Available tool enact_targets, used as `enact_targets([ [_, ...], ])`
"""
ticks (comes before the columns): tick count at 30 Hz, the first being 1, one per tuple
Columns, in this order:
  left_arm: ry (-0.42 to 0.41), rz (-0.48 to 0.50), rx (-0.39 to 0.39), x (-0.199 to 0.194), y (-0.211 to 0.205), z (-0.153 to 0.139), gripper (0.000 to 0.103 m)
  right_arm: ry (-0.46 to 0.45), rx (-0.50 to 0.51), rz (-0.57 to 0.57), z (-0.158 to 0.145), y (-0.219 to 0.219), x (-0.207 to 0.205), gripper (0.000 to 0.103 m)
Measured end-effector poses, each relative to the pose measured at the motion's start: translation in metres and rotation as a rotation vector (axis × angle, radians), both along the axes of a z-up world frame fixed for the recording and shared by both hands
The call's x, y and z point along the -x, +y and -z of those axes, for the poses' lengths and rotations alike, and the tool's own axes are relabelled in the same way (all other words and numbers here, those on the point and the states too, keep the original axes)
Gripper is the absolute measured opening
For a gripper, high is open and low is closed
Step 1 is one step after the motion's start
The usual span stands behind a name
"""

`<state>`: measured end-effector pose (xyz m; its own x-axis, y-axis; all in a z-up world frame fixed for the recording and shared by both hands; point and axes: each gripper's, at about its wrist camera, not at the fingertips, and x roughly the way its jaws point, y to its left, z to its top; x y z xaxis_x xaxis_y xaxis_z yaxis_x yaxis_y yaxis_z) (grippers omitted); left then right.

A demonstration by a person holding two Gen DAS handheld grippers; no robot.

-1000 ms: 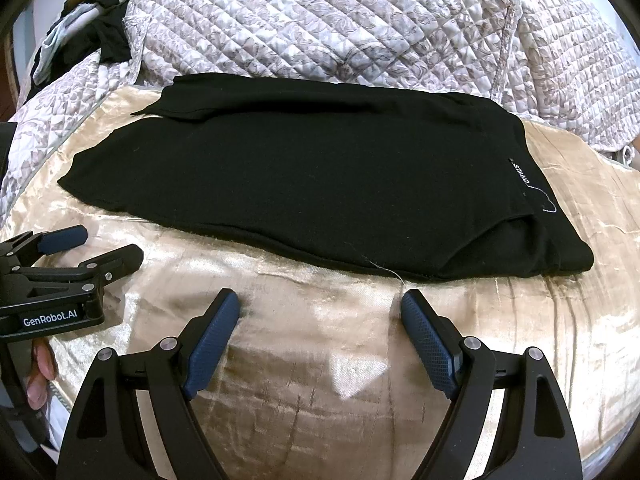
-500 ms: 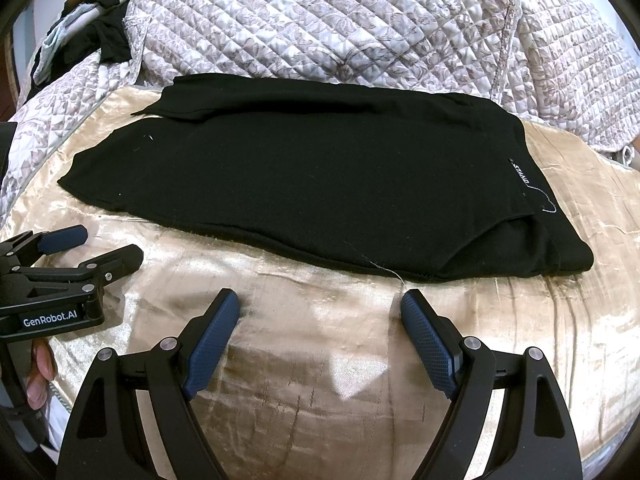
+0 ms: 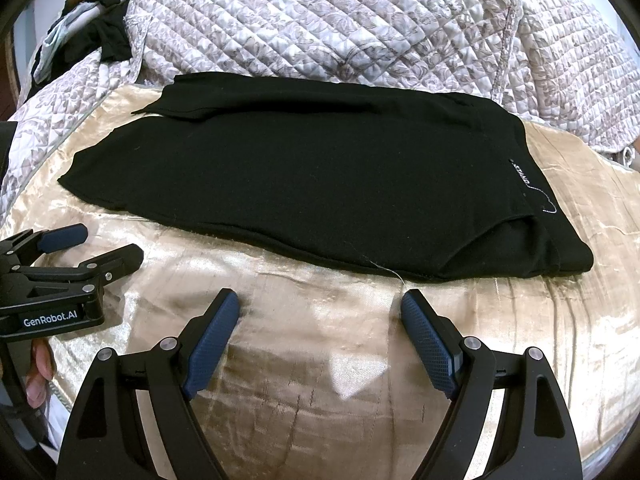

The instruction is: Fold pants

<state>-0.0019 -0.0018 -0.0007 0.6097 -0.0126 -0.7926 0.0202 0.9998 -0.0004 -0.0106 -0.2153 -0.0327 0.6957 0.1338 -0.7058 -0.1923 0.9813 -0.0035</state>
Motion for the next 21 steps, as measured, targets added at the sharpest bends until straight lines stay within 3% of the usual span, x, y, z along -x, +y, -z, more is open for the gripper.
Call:
enact_targets([
  [21, 0.000, 0.000, -0.001, 0.0000, -0.0002, -0.0001, 0.097, 0.000, 0.002, -0.009, -0.0011, -0.0006, -0.0005, 0.083],
])
